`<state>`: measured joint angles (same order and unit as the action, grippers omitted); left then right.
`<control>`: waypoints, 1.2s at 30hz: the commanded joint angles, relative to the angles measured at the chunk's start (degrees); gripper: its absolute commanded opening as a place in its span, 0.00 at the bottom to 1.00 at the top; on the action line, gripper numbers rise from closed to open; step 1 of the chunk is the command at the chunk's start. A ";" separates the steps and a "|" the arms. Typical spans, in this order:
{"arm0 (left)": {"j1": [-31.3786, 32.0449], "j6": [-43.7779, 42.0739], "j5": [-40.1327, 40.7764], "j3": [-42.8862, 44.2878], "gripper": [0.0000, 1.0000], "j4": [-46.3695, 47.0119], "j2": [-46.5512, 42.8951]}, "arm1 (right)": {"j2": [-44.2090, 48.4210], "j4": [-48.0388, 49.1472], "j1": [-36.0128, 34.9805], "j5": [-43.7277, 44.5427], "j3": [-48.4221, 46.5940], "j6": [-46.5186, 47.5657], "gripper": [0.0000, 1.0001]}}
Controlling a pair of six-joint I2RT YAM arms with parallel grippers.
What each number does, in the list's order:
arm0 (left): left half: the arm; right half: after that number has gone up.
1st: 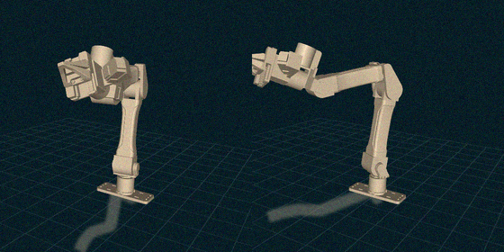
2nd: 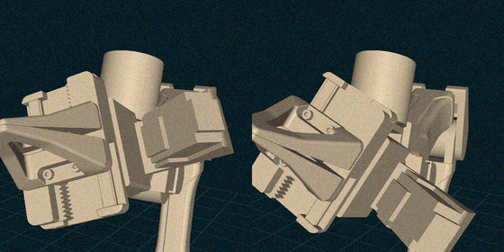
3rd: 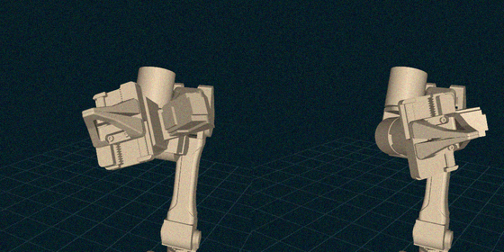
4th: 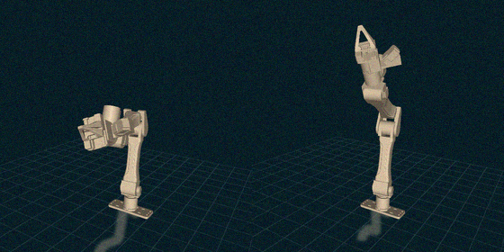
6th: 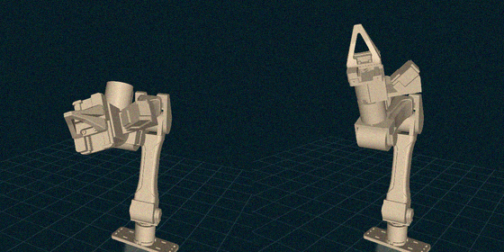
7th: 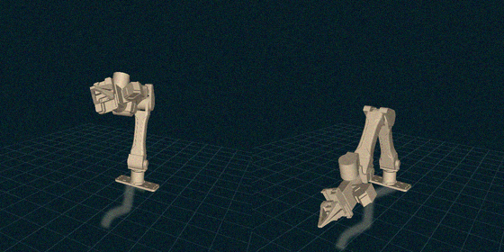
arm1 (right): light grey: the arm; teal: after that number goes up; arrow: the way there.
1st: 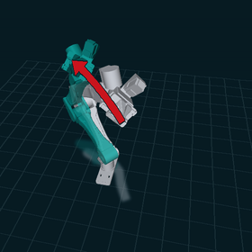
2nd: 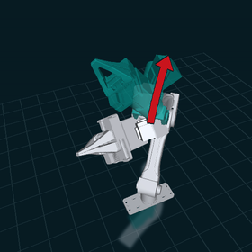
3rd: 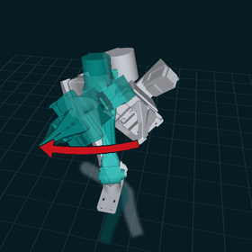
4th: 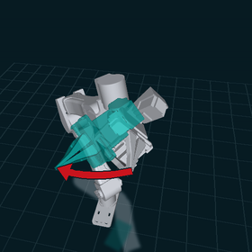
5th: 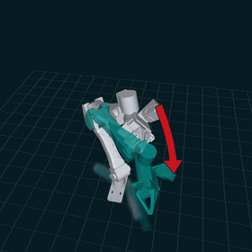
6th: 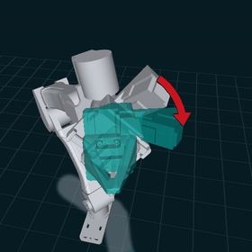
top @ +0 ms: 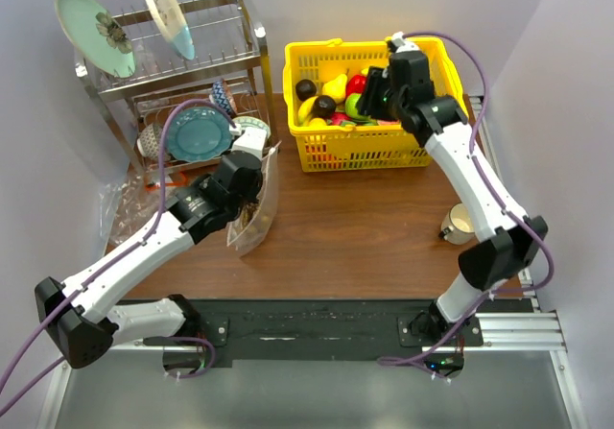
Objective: Place the food in the zip-top bag and seal the zipper
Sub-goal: Pick up the fake fruit from the bin.
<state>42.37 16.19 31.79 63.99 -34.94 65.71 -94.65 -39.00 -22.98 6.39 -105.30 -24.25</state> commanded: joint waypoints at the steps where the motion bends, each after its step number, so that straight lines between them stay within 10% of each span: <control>1: -0.36 -2.64 0.12 -3.85 0.00 8.72 -3.48 | -5.69 2.79 4.52 1.77 -5.88 2.36 0.57; 9: -0.45 -5.11 -4.45 -5.63 0.00 12.35 -4.54 | -22.75 3.06 9.36 5.12 -21.42 1.58 0.94; 24: -0.36 -6.69 4.23 5.52 0.00 -2.83 0.29 | -40.70 10.70 9.71 18.48 -35.06 6.14 0.99; 36: -0.45 -9.24 10.31 9.66 0.00 -7.60 0.99 | -37.98 15.36 9.80 16.11 -32.70 8.61 0.47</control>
<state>42.37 9.10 39.55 70.89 -41.36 66.37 -136.88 -27.83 -13.28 23.03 -136.94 -16.88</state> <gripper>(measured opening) 0.019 0.681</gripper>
